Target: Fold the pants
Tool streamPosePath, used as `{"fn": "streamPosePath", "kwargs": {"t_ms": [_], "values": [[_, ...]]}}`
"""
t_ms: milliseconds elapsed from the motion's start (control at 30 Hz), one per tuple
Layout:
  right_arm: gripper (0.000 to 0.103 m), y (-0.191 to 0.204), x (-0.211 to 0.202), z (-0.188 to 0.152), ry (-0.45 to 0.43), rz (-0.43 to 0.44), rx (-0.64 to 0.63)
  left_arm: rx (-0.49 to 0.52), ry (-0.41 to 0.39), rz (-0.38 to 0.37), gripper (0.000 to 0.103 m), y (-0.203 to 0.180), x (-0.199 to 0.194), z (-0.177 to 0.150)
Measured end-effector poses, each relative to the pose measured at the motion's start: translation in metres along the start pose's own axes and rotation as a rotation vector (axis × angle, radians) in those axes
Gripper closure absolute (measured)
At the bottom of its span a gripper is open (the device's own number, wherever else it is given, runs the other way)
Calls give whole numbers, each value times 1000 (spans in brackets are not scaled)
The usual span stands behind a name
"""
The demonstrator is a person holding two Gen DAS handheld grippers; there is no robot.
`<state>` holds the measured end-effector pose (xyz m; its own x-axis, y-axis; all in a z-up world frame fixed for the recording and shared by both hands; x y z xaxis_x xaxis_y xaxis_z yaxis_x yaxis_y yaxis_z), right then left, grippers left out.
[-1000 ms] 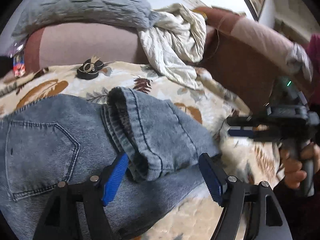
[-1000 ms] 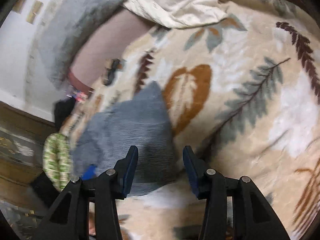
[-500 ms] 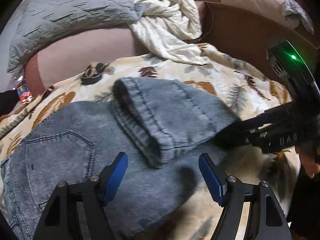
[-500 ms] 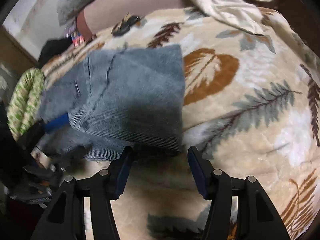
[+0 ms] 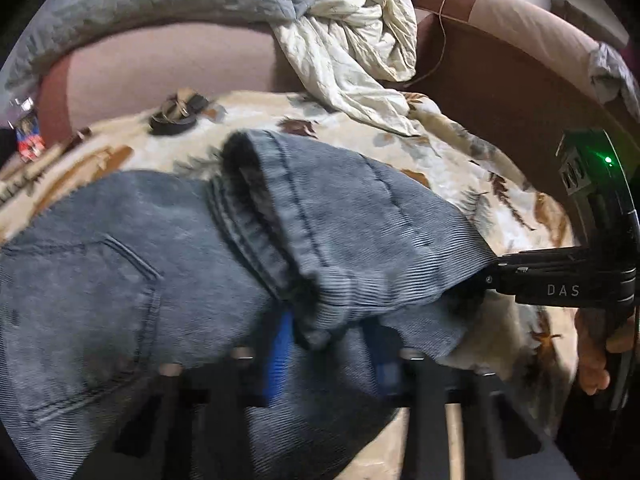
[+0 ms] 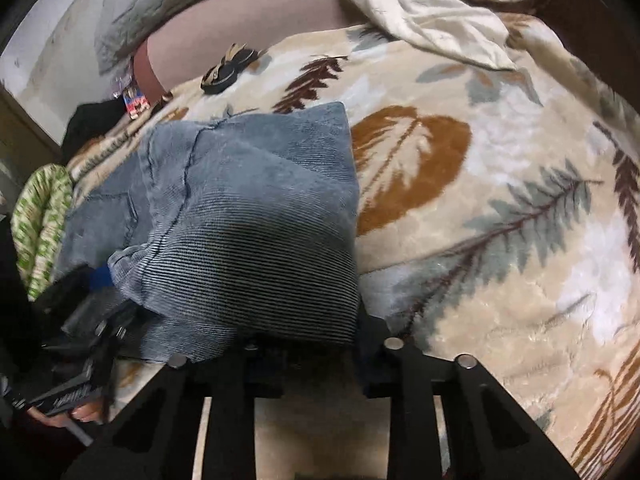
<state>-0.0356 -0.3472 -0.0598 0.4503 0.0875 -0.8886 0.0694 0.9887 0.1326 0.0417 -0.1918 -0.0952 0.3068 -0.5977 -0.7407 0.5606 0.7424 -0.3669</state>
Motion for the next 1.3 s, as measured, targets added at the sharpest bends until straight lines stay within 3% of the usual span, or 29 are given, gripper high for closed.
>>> {"fn": "streamPosePath", "kwargs": {"t_ms": [33,267,333,500,567,667,733,767,800,867,933,1000,1067,1200,1300], "values": [[82,-2,-3,-1,-8,14,5,3,0,3,83,-1,1,0],[88,-10,-20,3,-52,83,59,61,-32,-44,87,-23,-24,7],[88,-14,-18,1,-26,73,65,65,-30,-55,96,-27,-32,11],[87,-13,-2,-7,76,76,27,73,-13,-6,97,-19,-44,16],[84,-8,-5,-8,80,83,-5,52,-2,24,97,-10,-44,16],[74,-2,-10,-6,116,110,-58,6,-20,5,97,0,-47,17],[70,-4,-22,-3,84,163,-48,-21,-53,-49,96,-2,-53,20],[63,-5,-30,-1,57,188,-45,-31,-62,-77,96,-4,-55,21],[57,-7,-40,3,16,211,-36,-49,-87,-115,95,-9,-58,23],[54,-10,-52,9,-52,232,-9,-72,-123,-156,93,-15,-60,24],[54,-10,-58,18,-94,269,15,-100,-147,-187,84,-21,-57,23],[54,-10,-63,25,-157,264,48,-104,-118,-185,63,-28,-43,16],[54,-12,-59,33,-176,233,63,-82,-86,-153,62,-32,-29,5],[54,-9,-29,52,-154,145,118,0,90,34,59,-31,10,-22],[54,-5,-7,54,-92,62,94,6,108,38,60,-32,8,-24]]}}
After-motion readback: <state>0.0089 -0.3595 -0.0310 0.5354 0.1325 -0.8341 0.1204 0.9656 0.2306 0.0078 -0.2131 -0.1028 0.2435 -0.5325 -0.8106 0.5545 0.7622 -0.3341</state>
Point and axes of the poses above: each gripper's, at about its wrist camera, not at the fingertips, and x roughly the way its jaws point, y to its left, z to its top, the point moved 4 cm from there along x, roughly the way its jaws point, and after that the axes turned 12 degrees about -x, right-handed, at the moved point
